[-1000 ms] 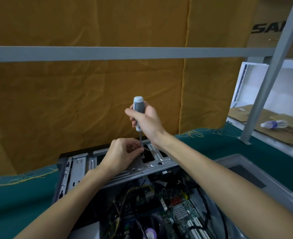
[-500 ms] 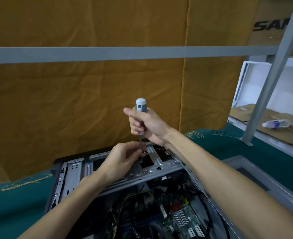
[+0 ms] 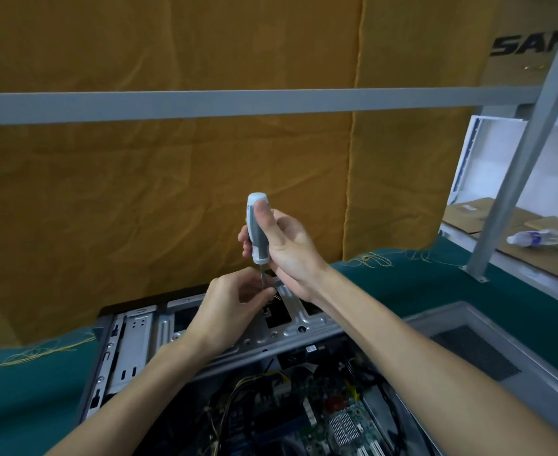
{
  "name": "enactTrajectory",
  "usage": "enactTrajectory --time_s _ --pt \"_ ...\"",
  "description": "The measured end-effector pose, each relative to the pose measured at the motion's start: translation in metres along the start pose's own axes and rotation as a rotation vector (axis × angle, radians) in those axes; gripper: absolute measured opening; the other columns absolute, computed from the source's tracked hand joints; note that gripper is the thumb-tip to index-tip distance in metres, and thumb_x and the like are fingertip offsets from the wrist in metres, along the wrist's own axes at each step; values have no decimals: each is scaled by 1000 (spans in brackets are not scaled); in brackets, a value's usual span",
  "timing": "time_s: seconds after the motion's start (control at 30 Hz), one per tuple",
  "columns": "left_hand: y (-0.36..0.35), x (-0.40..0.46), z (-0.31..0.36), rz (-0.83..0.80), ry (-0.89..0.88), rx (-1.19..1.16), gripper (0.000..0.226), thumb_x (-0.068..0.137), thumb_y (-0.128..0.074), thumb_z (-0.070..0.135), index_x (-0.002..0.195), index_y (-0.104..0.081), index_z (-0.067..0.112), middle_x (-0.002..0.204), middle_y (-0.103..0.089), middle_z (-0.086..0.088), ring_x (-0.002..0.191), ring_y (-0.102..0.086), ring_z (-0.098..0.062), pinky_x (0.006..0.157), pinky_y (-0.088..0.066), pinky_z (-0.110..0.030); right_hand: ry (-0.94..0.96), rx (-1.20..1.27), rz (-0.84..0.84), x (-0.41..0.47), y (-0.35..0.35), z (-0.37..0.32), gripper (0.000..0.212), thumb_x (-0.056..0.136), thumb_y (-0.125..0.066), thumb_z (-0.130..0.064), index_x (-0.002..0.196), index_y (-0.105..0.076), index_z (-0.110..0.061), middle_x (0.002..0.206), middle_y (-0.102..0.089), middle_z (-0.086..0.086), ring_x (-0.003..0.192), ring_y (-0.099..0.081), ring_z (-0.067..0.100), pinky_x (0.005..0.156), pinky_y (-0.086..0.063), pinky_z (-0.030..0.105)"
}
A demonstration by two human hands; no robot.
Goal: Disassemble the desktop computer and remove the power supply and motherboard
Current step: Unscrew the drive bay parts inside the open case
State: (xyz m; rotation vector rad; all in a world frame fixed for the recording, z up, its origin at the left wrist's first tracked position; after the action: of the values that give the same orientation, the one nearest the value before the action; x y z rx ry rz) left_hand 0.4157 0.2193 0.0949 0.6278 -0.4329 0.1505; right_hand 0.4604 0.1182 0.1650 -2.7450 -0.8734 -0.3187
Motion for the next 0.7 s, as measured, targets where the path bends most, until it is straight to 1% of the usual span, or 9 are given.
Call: enactTrajectory --time_s 0.1,0.17,0.23,0.33,0.43,0.5,0.53,0.63,0.7 --pt "-4 -1 1 -124 4 -113 18 99 -64 14 111 -74 23 98 -78 11 96 -74 -6 84 -57 -19 -19 30 -5 -2 0 2 58 100 -42 -55 104 -67 -3 81 -60 8 72 -57 18 80 -50 38" --pt "0 0 0 -79 5 -83 13 97 -68 19 105 -76 26 92 -78 14 90 -74 -4 79 -58 -20 -7 -15 9 -3 -2 1 62 99 -41 -59 109 -67 -4 82 -60 9 73 -57 20 80 -50 37" --pt "4 0 -1 2 11 -37 5 91 -76 26 91 -77 31 82 -77 15 77 -73 -2 69 -57 -19 16 -50 36 -4 -3 0 66 89 -50 -64 116 -59 -4 83 -63 9 72 -58 20 79 -52 35" --pt "4 0 -1 92 25 29 13 85 -81 33 77 -72 30 73 -74 12 67 -70 -5 61 -55 -20 18 19 49 -5 0 -1 61 85 -63 -57 116 -51 -6 85 -66 8 72 -60 18 80 -52 36" --pt "0 -2 1 16 6 8 7 92 -75 25 93 -72 31 87 -76 14 81 -72 -2 73 -56 -17 -7 50 40 -6 1 1 53 92 -52 -57 106 -58 -6 85 -65 8 76 -59 20 83 -50 39" --pt "-3 -5 1 -88 4 -57 17 96 -69 17 108 -72 28 97 -77 15 94 -73 -2 84 -57 -20 -25 72 48 -6 1 3 57 100 -40 -56 102 -67 -6 84 -63 7 76 -58 19 84 -49 41" --pt "-2 -6 0 -93 9 -58 17 96 -69 16 108 -72 27 97 -77 14 94 -73 -2 85 -58 -23 -26 74 52 -5 0 3 60 102 -37 -57 103 -70 -7 84 -62 7 76 -58 18 83 -50 40" --pt "6 -3 0 22 35 -1 8 88 -79 26 88 -73 30 82 -76 13 78 -73 -4 74 -60 -27 -2 27 70 -6 -3 2 68 90 -47 -67 115 -62 -6 86 -62 6 74 -58 16 78 -52 33" --pt "7 -2 1 82 38 48 16 84 -83 31 77 -69 30 72 -72 9 64 -67 -7 60 -55 -23 41 -1 96 -6 0 1 61 85 -59 -64 111 -55 -10 85 -65 4 73 -60 15 77 -53 30"
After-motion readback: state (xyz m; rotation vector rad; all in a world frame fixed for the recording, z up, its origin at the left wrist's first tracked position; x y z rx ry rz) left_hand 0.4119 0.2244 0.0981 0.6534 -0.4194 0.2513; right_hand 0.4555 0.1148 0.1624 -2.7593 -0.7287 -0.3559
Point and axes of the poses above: each hand's wrist, its own x-axis towards the middle knuckle, its own y-axis out of the back of the hand, z = x × y, the point moved 6 cm from there along x, towards the middle knuckle
